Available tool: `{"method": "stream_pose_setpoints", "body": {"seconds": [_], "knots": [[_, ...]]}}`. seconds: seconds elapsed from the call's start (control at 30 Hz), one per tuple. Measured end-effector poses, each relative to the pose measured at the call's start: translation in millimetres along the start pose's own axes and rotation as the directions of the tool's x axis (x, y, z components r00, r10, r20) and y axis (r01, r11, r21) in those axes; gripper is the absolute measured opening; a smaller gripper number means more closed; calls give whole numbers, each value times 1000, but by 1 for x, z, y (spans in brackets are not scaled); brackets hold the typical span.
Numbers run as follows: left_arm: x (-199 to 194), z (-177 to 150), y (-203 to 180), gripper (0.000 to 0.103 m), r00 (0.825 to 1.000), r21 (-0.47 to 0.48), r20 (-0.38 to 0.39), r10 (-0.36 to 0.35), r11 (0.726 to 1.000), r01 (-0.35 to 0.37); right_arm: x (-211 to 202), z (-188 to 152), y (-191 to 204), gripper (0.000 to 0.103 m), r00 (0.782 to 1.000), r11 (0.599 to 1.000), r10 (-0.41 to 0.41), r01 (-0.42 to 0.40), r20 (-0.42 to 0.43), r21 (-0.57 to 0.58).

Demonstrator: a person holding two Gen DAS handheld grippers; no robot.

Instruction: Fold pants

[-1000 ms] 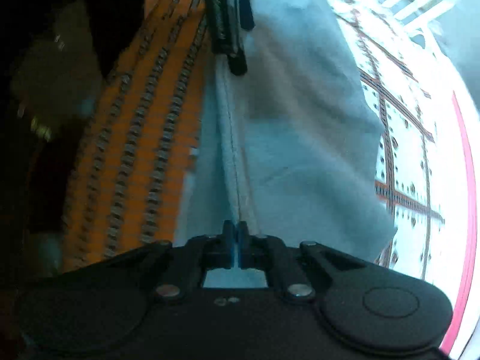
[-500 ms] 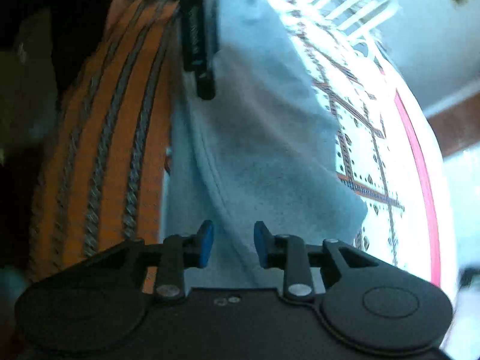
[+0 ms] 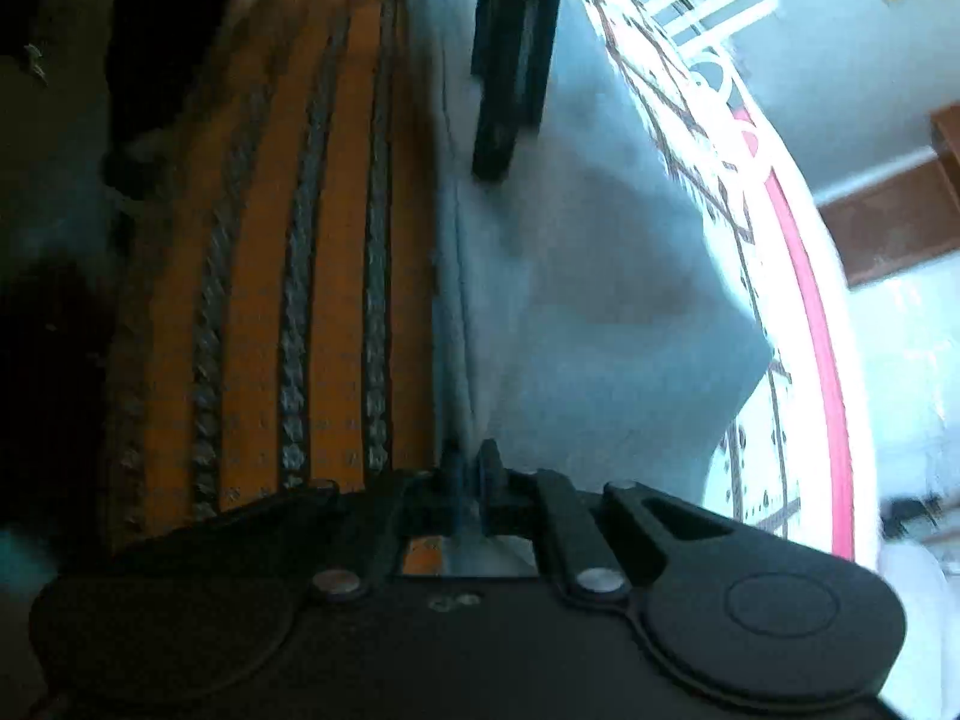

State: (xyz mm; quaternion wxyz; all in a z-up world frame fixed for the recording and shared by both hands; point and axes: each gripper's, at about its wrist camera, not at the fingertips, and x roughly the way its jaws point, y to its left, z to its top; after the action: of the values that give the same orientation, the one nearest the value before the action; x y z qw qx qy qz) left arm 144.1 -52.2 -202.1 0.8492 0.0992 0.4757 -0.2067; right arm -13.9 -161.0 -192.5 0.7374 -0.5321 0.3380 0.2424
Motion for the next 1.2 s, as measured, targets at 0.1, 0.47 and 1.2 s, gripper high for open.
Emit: {"method": "stream_pose_setpoints", "body": {"seconds": [0.1, 0.47, 1.2], "knots": [[-1, 0, -2, 88, 1000, 8, 0, 5, 1000, -5, -11, 4, -16, 20, 999, 971, 32, -37, 23, 237], [2, 3, -4, 93, 1000, -4, -5, -8, 1000, 8, -14, -24, -140, 55, 995, 295, -35, 100, -94, 950], [5, 5, -8, 97, 1000, 5, -11, -10, 1000, 10, -9, -131, -63, 0, 993, -340, 5, 109, -114, 934]]}}
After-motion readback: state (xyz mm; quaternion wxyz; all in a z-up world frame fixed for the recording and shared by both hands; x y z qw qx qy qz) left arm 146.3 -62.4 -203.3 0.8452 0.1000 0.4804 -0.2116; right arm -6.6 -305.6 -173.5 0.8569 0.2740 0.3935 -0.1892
